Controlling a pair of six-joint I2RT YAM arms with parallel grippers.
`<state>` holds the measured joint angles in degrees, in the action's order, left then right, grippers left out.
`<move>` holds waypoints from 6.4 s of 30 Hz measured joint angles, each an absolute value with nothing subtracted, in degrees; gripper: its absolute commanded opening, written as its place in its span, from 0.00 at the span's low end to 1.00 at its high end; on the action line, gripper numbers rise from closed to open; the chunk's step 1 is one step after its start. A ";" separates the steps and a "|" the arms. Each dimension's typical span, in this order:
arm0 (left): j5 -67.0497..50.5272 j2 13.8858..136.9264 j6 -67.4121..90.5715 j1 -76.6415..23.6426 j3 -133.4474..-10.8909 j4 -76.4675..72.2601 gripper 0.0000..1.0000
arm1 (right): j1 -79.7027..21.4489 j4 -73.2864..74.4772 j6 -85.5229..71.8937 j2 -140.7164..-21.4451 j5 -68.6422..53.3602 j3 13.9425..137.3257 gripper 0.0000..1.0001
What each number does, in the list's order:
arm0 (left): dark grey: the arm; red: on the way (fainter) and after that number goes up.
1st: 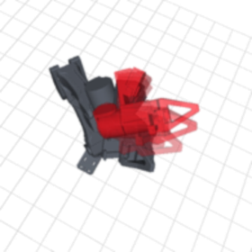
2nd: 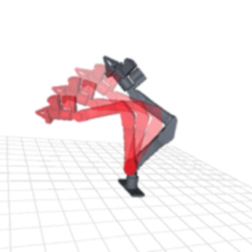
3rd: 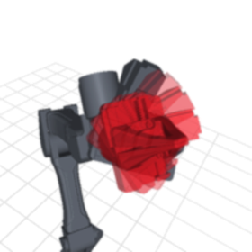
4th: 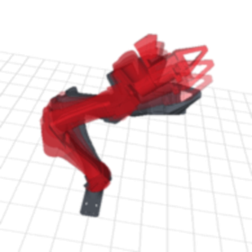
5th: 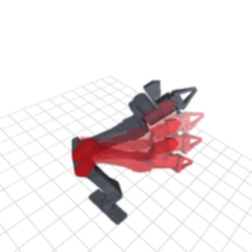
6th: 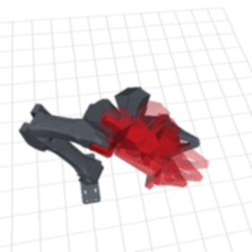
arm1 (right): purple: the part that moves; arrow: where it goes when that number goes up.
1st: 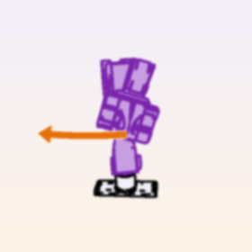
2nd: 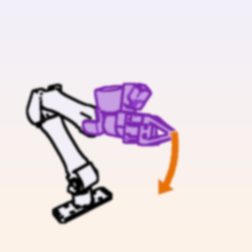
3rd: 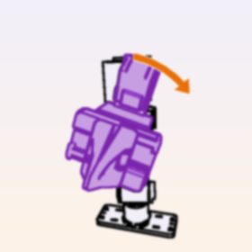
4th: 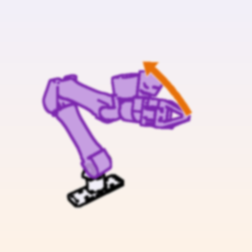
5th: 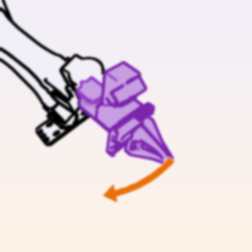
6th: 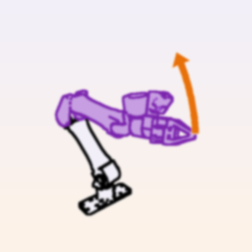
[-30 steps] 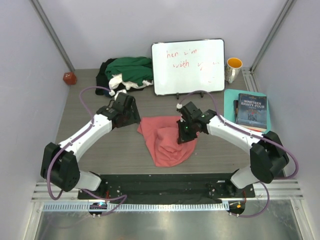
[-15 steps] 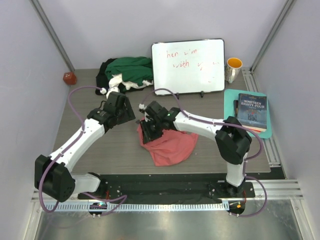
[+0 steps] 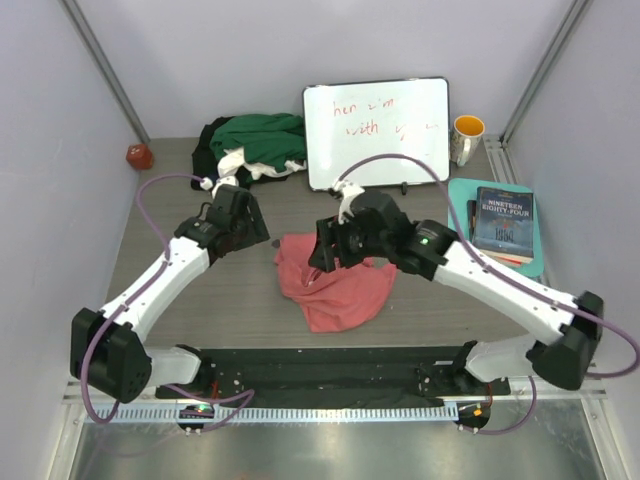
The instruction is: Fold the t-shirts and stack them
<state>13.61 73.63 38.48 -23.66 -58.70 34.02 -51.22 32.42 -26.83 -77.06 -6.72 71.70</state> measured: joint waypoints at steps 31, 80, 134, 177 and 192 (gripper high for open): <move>11.92 70.74 38.54 -23.59 -53.93 33.65 0.70 | -42.54 33.74 -12.40 -98.63 -1.65 73.14 0.67; 10.07 71.85 38.79 -23.59 -51.55 32.82 0.69 | -42.02 32.58 -7.44 -110.04 -3.86 78.63 0.67; 11.05 64.90 40.32 -23.59 -52.71 34.61 0.69 | -47.92 43.20 -13.43 -93.60 -9.65 118.15 0.01; 17.74 63.92 38.52 -23.09 -57.84 41.19 0.72 | -56.55 35.57 -14.55 -113.19 -13.32 86.35 0.01; 17.19 64.23 38.28 -22.04 -55.46 39.11 0.72 | -59.66 30.11 -17.23 -100.18 -11.77 81.47 0.68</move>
<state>17.19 64.23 38.28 -22.04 -55.46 39.11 -59.66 30.11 -17.23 -100.18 -11.77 81.47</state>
